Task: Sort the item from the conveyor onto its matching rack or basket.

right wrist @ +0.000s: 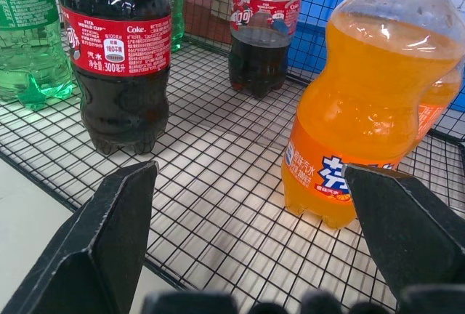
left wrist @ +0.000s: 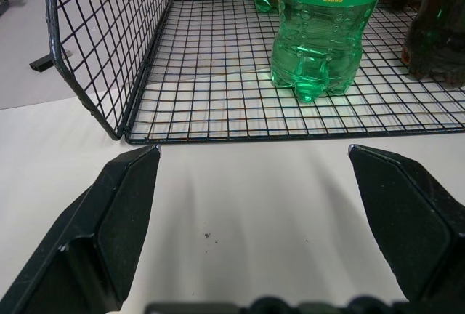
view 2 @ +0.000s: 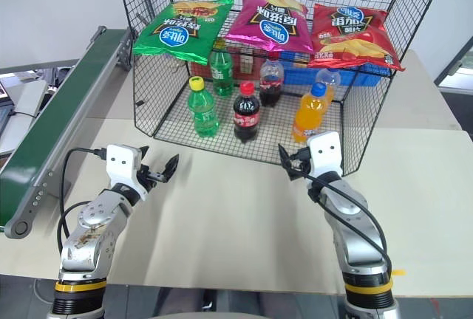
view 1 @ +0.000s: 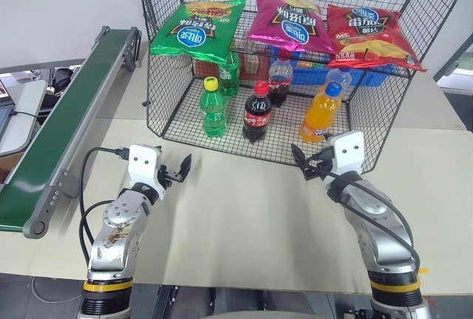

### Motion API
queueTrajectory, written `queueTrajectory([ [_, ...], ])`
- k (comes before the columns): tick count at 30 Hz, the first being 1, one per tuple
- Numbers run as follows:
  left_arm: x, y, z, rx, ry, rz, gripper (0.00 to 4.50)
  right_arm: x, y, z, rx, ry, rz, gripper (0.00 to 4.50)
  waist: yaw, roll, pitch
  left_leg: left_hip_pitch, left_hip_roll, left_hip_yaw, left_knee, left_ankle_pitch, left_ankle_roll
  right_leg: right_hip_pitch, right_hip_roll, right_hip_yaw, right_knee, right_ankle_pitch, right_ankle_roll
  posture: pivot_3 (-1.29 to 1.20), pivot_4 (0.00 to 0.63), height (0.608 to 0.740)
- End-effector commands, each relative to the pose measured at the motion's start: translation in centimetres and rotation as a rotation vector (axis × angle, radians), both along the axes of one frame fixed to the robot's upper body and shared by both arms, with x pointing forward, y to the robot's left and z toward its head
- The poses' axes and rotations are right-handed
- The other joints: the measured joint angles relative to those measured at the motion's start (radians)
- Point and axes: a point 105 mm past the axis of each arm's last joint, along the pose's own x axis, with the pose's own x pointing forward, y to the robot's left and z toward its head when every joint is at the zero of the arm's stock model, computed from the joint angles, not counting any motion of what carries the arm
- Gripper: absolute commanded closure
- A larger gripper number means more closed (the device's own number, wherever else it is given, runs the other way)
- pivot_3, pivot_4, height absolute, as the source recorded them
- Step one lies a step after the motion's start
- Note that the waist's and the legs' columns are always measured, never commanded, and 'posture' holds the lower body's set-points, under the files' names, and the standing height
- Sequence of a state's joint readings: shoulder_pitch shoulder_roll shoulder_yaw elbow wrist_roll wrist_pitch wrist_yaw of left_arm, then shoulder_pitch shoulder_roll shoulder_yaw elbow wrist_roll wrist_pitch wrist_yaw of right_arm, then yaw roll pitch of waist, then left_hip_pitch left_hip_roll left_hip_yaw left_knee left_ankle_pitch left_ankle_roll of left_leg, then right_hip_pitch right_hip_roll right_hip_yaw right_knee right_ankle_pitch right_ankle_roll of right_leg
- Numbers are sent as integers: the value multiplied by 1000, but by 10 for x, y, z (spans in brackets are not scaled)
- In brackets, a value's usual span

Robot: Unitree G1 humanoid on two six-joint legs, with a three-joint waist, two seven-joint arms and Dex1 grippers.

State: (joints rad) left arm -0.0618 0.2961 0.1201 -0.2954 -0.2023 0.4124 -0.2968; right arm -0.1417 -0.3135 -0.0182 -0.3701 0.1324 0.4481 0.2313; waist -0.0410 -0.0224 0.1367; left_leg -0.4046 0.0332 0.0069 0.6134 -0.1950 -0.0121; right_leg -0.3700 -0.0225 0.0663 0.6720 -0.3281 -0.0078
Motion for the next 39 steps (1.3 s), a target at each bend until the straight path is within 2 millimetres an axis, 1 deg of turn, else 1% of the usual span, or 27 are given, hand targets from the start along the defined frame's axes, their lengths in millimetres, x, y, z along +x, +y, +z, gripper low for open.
queueTrajectory([
  [1, -5, -3, 19, -16, -68, -52, 85, -3, -1, 15, -4, -67, 4, 0, 0, 0, 0, 0, 0, 0, 0, 0, 0, 0, 0, 0, 0, 0, 0, 0, 150, 740],
  [4, -12, -1, 24, -31, -86, -77, 85, -5, 1, 13, -6, -62, 16, 0, -1, 0, 0, 0, 0, 0, 0, 0, 0, 0, 0, 0, 0, 0, 0, 0, 150, 740],
  [11, -15, 5, 35, -52, -107, -94, 85, -8, 4, 14, -2, -65, 17, 0, 0, 0, 0, 0, 0, 0, 0, 0, 0, 0, 0, 0, 0, 0, 0, 0, 150, 740],
  [17, -12, 8, 37, -56, -103, -101, 85, -10, 8, 15, 4, -68, 17, 0, 0, 0, 0, 0, 0, 0, 0, 0, 0, 0, 0, 0, 0, 0, 0, 0, 150, 740],
  [21, -11, 5, 40, -55, -114, -107, 85, -11, 5, 15, 3, -67, 16, 0, -1, 0, 0, 0, 0, 0, 0, 0, 0, 0, 0, 0, 0, 0, 0, 0, 150, 740],
  [25, -15, 13, 40, -62, -119, -79, 85, -8, 9, 14, 6, -62, 24, 0, -2, 0, 0, 0, 0, 0, 0, 0, 0, 0, 0, 1, 0, 0, 0, 0, 150, 740],
  [28, -16, 18, 42, -66, -126, -57, 85, -4, 13, 18, 7, -69, 38, 0, -2, 0, 0, 0, 0, 0, 0, 0, 0, 0, 0, 1, 0, 0, 0, 0, 150, 740],
  [34, -20, 25, 43, -52, -122, -45, 85, -5, 17, 21, 8, -70, 54, 0, -1, 0, 0, 0, 0, 0, 0, 0, 0, 0, 0, 1, 0, 0, 0, 0, 150, 740],
  [39, -20, 29, 43, -42, -122, -33, 85, -4, 20, 19, 12, -64, 65, 0, -1, 0, 0, 0, 0, 0, 0, 0, 0, 0, 0, 1, 0, 0, 1, 0, 150, 740],
])
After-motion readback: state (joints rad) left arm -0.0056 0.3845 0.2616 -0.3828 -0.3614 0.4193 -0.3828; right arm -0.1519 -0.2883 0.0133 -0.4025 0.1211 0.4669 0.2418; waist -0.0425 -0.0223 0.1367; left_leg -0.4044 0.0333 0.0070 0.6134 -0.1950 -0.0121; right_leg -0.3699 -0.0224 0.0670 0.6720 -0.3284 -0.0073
